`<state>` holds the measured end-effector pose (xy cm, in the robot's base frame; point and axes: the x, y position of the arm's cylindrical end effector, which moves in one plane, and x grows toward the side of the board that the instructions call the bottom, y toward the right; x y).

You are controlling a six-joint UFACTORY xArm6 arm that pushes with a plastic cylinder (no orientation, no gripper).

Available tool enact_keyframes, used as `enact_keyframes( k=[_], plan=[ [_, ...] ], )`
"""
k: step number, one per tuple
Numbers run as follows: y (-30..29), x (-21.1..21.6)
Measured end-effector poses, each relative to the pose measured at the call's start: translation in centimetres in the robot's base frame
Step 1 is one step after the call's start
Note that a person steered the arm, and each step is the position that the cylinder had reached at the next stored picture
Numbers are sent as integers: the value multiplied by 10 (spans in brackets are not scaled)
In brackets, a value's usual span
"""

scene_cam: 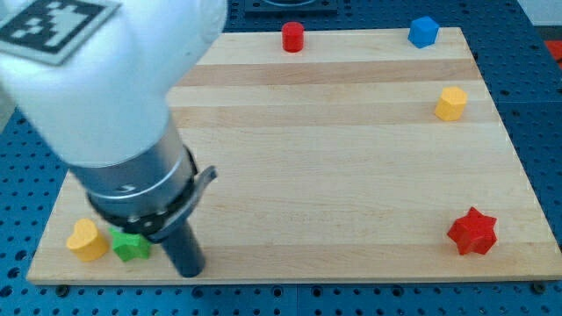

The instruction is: Push the red star closer to the green star

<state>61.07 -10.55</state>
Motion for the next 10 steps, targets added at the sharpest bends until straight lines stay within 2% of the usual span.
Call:
enact_keyframes(
  k=[1, 2, 3, 4, 5, 6, 7, 9, 10],
  plan=[
    [55, -3],
    [81, -43],
    [137, -104],
    [254, -137],
    [377, -136],
    [450, -126],
    [451, -108],
    [441, -38],
    [398, -35]
  ],
)
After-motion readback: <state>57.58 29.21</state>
